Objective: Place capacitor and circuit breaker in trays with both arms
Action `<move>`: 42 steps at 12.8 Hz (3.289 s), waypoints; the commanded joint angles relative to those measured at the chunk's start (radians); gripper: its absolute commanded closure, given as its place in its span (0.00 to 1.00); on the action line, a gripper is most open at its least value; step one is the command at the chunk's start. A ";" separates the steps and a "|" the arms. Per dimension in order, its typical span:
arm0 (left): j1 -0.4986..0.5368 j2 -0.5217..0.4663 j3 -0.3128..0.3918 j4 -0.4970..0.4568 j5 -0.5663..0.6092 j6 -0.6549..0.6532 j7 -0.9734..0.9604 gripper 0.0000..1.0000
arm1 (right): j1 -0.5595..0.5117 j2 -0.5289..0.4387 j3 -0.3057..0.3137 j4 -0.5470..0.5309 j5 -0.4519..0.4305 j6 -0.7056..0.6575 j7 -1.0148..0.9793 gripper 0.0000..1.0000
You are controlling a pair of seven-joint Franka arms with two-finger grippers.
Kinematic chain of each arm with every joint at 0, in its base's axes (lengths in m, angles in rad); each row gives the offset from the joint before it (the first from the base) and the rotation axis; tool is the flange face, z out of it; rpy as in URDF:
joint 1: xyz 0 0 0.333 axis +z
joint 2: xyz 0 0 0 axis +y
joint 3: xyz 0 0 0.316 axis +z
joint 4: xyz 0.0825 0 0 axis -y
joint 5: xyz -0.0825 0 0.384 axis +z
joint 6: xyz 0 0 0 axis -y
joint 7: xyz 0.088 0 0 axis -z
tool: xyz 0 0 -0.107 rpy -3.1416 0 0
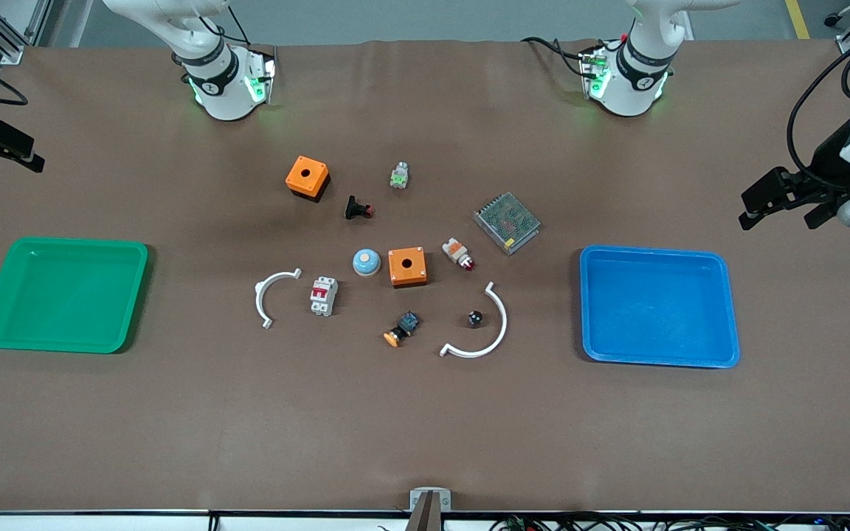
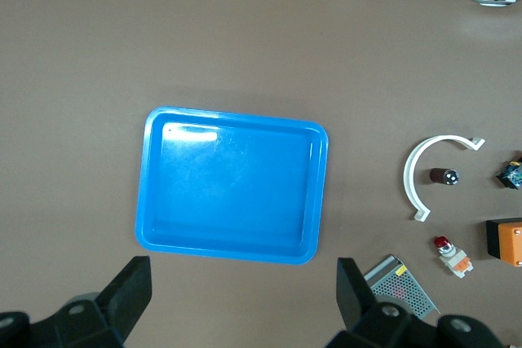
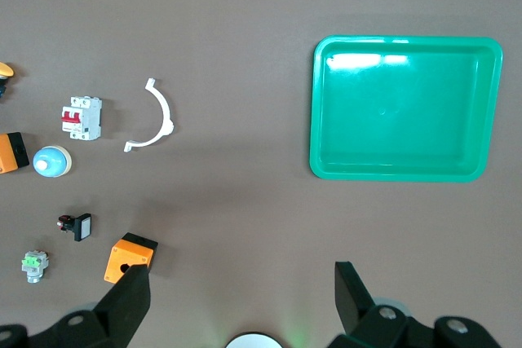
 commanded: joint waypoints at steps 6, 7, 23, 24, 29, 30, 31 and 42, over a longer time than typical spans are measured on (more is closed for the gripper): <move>0.028 -0.009 0.004 0.017 -0.047 -0.003 -0.008 0.00 | -0.011 -0.013 0.007 -0.006 0.008 -0.010 0.013 0.00; 0.027 -0.008 0.004 0.019 -0.049 -0.004 -0.008 0.00 | -0.011 -0.011 0.007 -0.005 0.008 -0.008 0.013 0.00; -0.340 0.295 -0.030 0.023 -0.075 0.049 -0.376 0.00 | -0.071 0.188 0.007 0.038 0.005 0.120 -0.053 0.00; -0.343 0.297 -0.029 0.034 -0.061 0.057 -0.393 0.00 | -0.070 0.232 0.007 0.035 0.000 0.134 -0.061 0.00; -0.348 0.393 -0.030 0.039 0.060 0.247 -0.416 0.00 | 0.034 0.254 0.013 -0.038 0.066 0.195 0.125 0.00; -0.352 0.419 -0.030 0.040 0.062 0.264 -0.419 0.00 | 0.083 0.259 0.013 -0.058 0.072 0.223 0.182 0.00; -0.363 0.444 -0.030 0.042 0.057 0.266 -0.437 0.00 | 0.125 0.274 0.013 -0.068 0.098 0.233 0.218 0.00; -0.535 0.830 -0.015 0.290 0.065 0.464 -0.738 0.00 | 0.413 0.431 0.012 -0.198 0.146 0.629 0.491 0.00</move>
